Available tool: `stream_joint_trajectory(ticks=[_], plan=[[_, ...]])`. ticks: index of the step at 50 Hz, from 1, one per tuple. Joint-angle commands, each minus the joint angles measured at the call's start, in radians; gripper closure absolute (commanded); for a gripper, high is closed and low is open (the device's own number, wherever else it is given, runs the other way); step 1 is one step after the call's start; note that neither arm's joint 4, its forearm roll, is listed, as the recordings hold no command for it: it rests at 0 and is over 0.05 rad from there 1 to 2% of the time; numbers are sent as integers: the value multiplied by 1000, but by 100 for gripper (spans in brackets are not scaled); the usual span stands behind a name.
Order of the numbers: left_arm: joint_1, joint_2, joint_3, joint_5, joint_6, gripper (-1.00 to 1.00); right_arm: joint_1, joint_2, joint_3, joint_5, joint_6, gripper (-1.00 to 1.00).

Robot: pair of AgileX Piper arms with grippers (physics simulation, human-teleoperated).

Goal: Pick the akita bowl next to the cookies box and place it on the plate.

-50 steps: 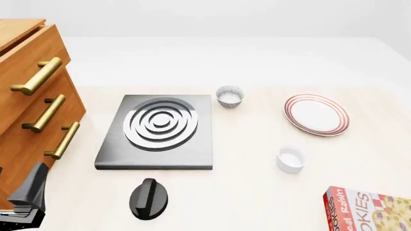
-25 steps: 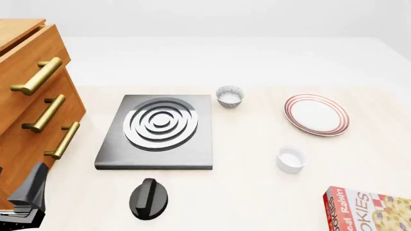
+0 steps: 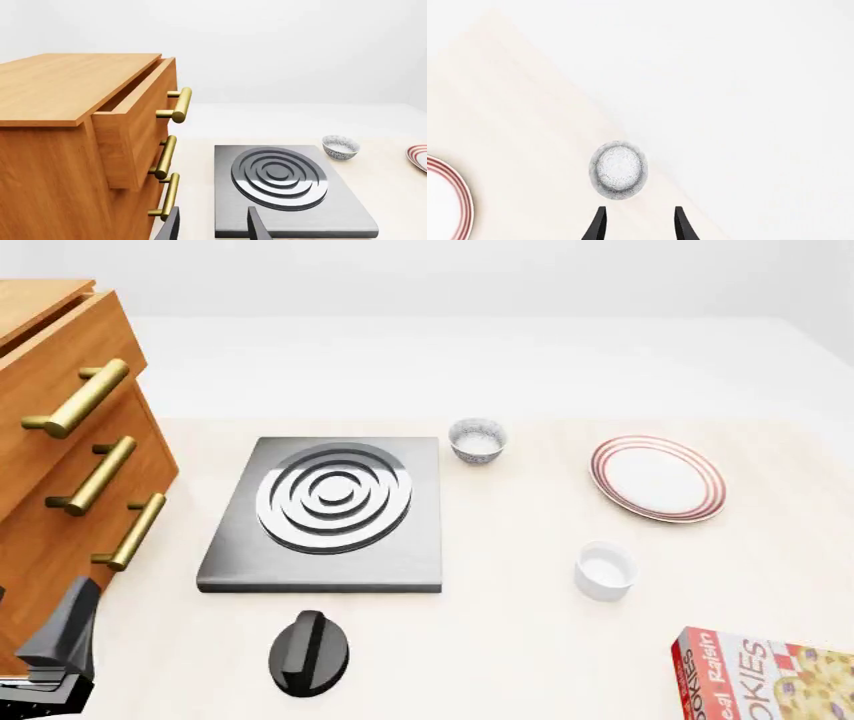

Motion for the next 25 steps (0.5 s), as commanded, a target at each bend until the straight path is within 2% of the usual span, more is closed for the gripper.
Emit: stream_joint_trajectory(ticks=[1, 4, 10, 12, 25], plan=[[0, 0, 0, 0, 0, -100, 1, 63, -44, -8, 26, -100], [0, 0, 0, 0, 0, -100, -13, 79, -45, -26, 0, -100], [0, 0, 0, 0, 0, -100, 5, 100, -44, -42, 16, -100], [0, 0, 0, 0, 0, -100, -1, 115, -47, -49, 2, -100], [0, 0, 0, 0, 0, -100, 14, 164, -16, -101, -1, -100]])
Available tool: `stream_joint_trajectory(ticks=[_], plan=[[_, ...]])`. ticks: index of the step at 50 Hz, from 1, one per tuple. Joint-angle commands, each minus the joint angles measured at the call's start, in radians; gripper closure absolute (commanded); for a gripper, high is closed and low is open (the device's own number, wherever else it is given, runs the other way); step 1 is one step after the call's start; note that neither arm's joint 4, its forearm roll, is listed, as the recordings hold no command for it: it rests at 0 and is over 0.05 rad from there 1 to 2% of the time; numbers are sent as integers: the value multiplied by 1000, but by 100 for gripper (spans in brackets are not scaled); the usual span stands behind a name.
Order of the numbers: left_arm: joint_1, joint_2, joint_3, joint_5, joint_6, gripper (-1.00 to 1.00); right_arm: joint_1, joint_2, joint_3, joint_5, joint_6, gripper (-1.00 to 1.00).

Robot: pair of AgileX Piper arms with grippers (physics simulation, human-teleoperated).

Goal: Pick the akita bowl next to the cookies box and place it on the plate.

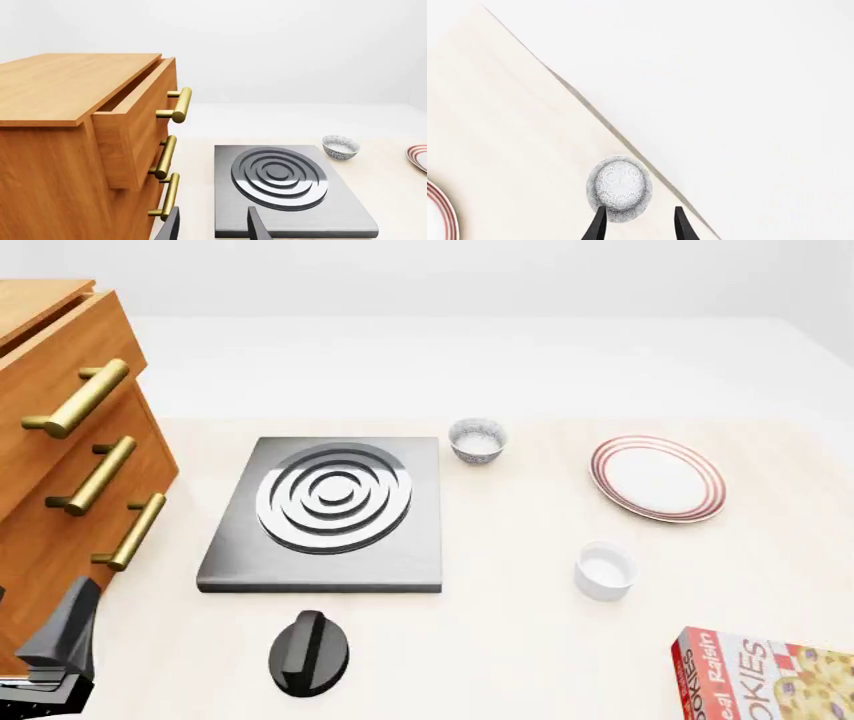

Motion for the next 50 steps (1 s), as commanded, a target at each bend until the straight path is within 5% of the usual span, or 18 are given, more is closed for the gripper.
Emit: stream_joint_trajectory(ticks=[1, 50], plan=[[0, 0, 0, 0, 0, -100, 5, 44, 23, -44, -8, -100], [0, 0, 0, 0, 0, -100, -4, 153, 211, -232, -49, -100]])
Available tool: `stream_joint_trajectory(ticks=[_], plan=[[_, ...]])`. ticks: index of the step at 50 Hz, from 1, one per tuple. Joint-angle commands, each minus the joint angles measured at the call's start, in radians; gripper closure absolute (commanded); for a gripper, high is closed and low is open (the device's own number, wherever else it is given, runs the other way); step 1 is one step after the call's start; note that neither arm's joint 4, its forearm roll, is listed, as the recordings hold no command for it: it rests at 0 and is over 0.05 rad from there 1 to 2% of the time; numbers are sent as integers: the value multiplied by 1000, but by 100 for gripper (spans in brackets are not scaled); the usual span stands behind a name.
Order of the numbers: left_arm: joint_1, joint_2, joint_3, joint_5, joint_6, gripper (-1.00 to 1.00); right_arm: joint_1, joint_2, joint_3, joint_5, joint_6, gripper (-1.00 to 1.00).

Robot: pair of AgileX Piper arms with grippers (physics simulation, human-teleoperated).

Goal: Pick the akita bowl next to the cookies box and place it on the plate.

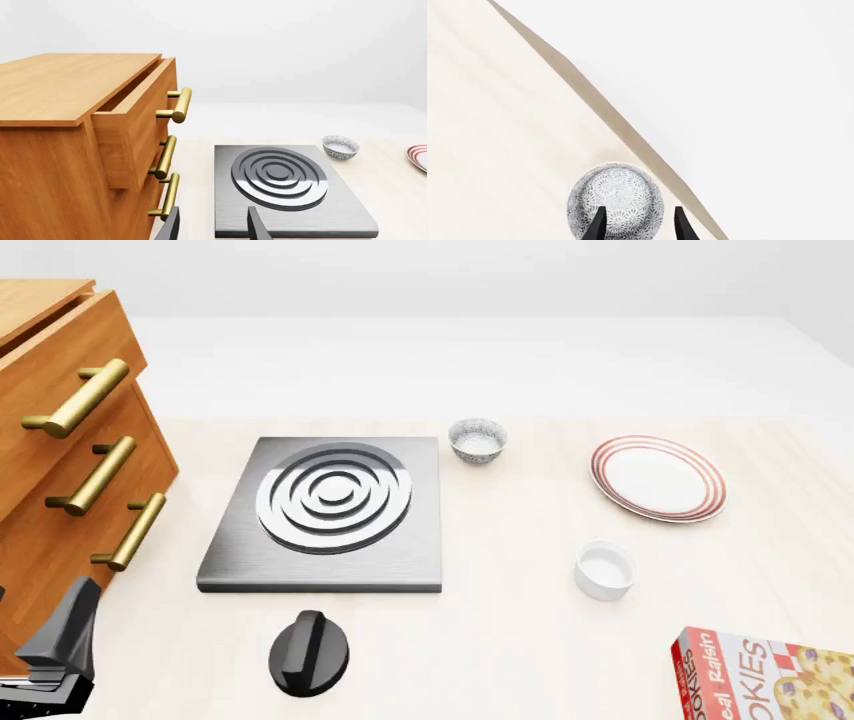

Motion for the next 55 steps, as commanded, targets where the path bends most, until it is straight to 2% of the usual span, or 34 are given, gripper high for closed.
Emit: stream_joint_trajectory(ticks=[1, 5, 36, 37, 55], plan=[[0, 0, 0, 0, 0, -100, -1, 27, 29, -35, -7, -100], [0, 0, 0, 0, 0, -100, -16, 46, 49, -57, -21, -100], [0, 0, 0, 0, 0, -100, -21, 73, 63, -73, -27, -100], [0, 0, 0, 0, 0, -100, -20, 72, 62, -71, -25, 100], [0, 0, 0, 0, 0, -100, -4, -25, 89, -32, 17, 100]])
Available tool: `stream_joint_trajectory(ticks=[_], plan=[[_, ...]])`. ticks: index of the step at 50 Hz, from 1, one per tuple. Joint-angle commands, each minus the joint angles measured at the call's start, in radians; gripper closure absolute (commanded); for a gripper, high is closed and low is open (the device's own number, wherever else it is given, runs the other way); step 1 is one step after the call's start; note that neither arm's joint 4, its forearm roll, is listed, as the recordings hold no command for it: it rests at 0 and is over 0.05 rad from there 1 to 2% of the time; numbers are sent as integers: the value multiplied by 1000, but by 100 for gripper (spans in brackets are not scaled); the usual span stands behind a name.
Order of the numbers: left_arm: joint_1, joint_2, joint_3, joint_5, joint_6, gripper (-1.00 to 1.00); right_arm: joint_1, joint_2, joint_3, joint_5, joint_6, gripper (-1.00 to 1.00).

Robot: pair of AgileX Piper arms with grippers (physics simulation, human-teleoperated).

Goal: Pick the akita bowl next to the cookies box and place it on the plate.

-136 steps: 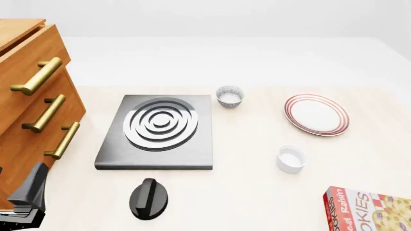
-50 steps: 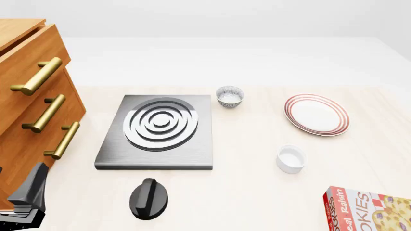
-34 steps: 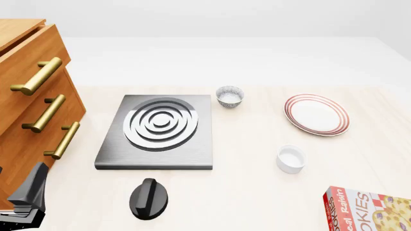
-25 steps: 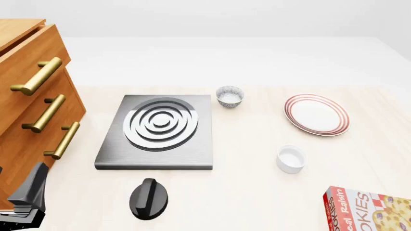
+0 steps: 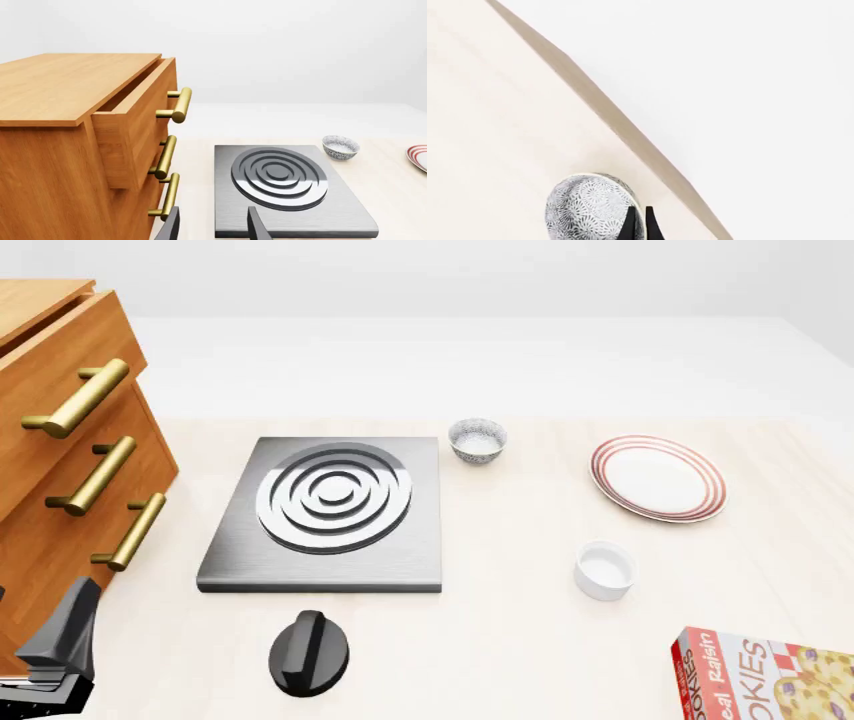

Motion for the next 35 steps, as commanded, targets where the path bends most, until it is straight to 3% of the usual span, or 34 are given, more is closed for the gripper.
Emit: stream_joint_trajectory(ticks=[1, 13, 17, 27, 35], plan=[[0, 0, 0, 0, 0, -100, 5, -51, 38, 30, 30, 100], [0, 0, 0, 0, 0, -100, 11, -148, 62, 64, 63, 100], [0, 0, 0, 0, 0, -100, -6, -166, 66, 69, 36, 100], [0, 0, 0, 0, 0, -100, 38, -236, 30, 124, 88, 100], [0, 0, 0, 0, 0, -100, 47, -284, -6, 160, 88, 100]])
